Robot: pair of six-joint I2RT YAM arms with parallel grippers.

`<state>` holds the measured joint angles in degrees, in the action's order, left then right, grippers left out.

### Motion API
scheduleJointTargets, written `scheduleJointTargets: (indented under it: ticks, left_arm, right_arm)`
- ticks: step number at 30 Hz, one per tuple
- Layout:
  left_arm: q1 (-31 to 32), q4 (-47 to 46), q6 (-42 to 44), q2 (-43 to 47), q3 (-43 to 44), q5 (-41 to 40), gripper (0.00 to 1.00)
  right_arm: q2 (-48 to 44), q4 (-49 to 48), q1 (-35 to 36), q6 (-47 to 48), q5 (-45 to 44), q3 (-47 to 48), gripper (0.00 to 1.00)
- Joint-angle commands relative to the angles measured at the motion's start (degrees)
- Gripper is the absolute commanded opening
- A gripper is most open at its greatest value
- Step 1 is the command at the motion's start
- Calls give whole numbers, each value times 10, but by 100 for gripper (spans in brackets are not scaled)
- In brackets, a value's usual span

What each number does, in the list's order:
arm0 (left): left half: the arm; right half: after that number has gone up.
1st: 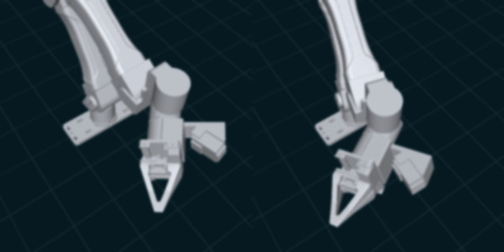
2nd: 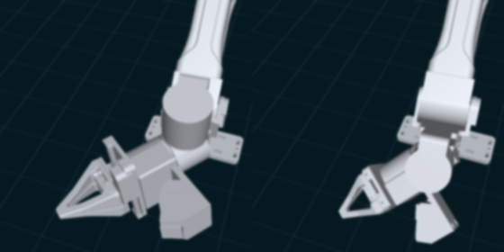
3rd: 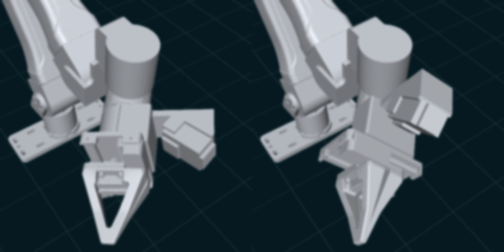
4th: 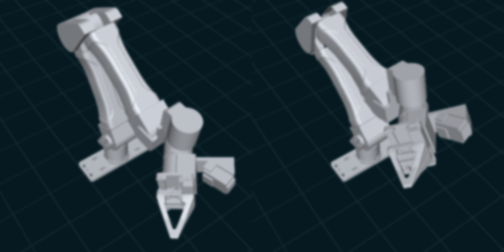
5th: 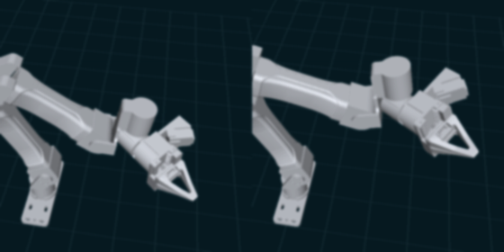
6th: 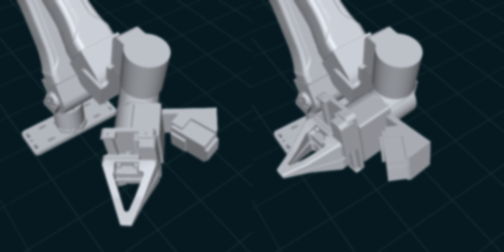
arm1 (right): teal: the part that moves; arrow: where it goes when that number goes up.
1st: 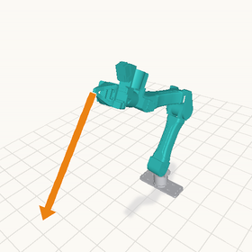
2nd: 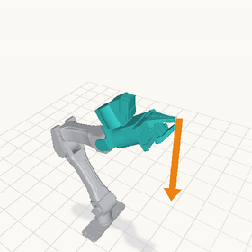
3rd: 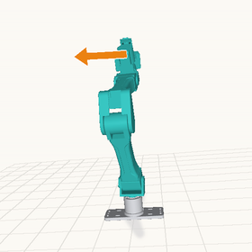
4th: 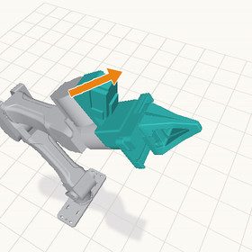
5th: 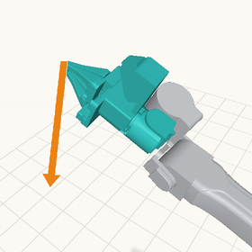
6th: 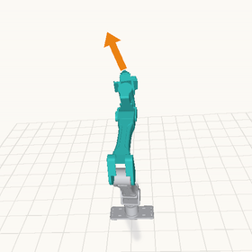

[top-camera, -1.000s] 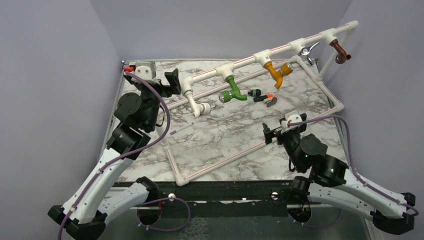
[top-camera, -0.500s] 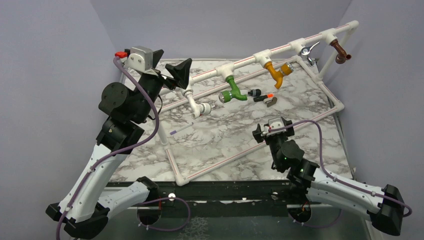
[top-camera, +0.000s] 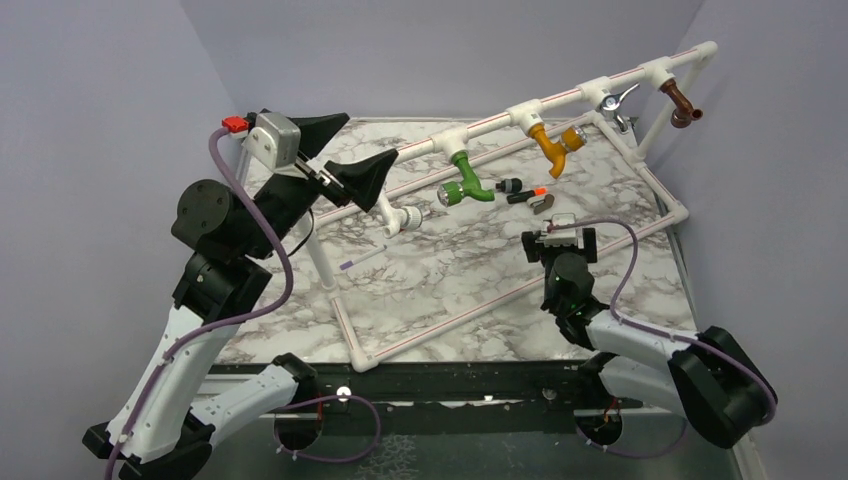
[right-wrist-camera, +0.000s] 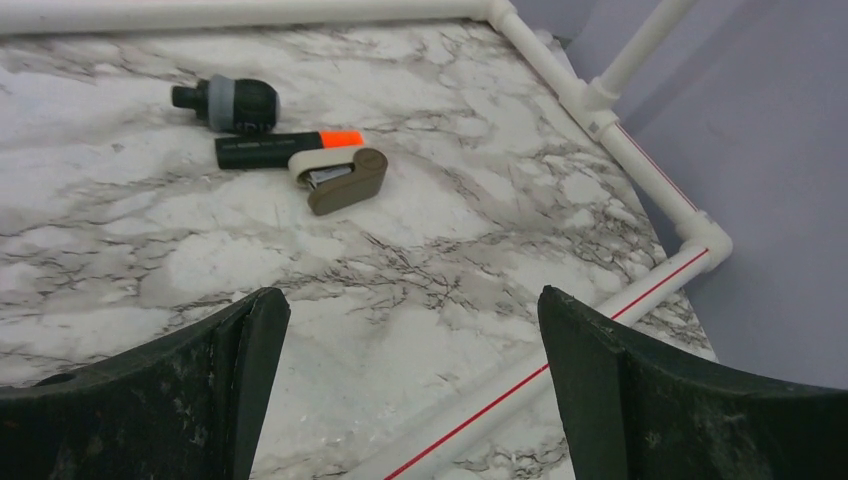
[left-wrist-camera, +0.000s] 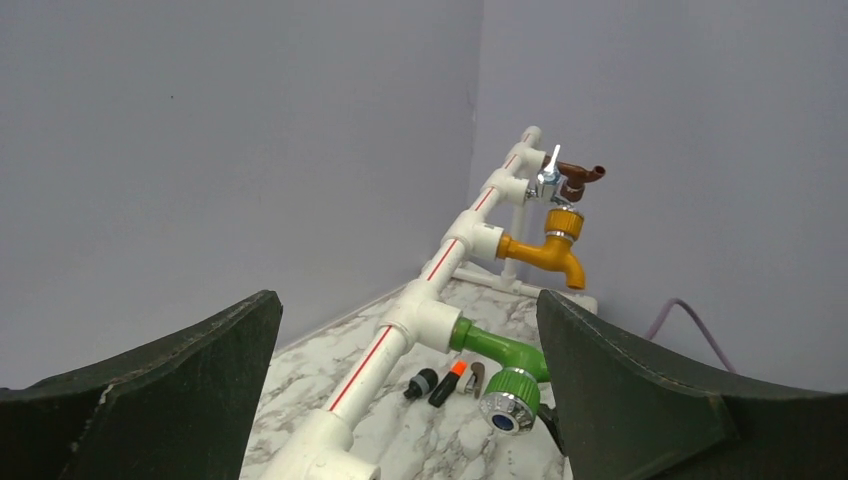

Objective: Install the water faucets

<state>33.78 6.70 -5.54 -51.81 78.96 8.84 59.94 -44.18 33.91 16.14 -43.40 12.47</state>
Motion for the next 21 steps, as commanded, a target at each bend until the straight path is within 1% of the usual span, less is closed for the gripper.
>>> scheduleJointTargets:
  ticks: [1, 6, 8, 12, 16, 18, 21]
  left_arm:
    - [1, 18, -11, 24, -15, 35, 99]
    - [1, 7, -11, 44, -48, 35, 99]
    - [1, -1, -14, 49, -61, 39, 99]
    - [1, -7, -13, 57, -76, 49, 99]
    - [2, -15, -16, 71, -83, 56, 99]
    - [6, -17, -15, 83, -87, 54, 99]
    - [20, -13, -4, 99, -91, 35, 99]
  right_arm:
    - [69, -129, -52, -17, 46, -6, 100]
    - [121, -145, -140, -91, 132, -6, 100]
    - [143, -169, -165, -101, 153, -9, 100]
    - [190, -206, -200, -108, 191, -4, 100]
    - [248, -279, -239, -122, 223, -9, 100]
    - [276, -289, -246, -126, 241, -6, 100]
    - [335, -363, -249, -122, 247, -10, 100]
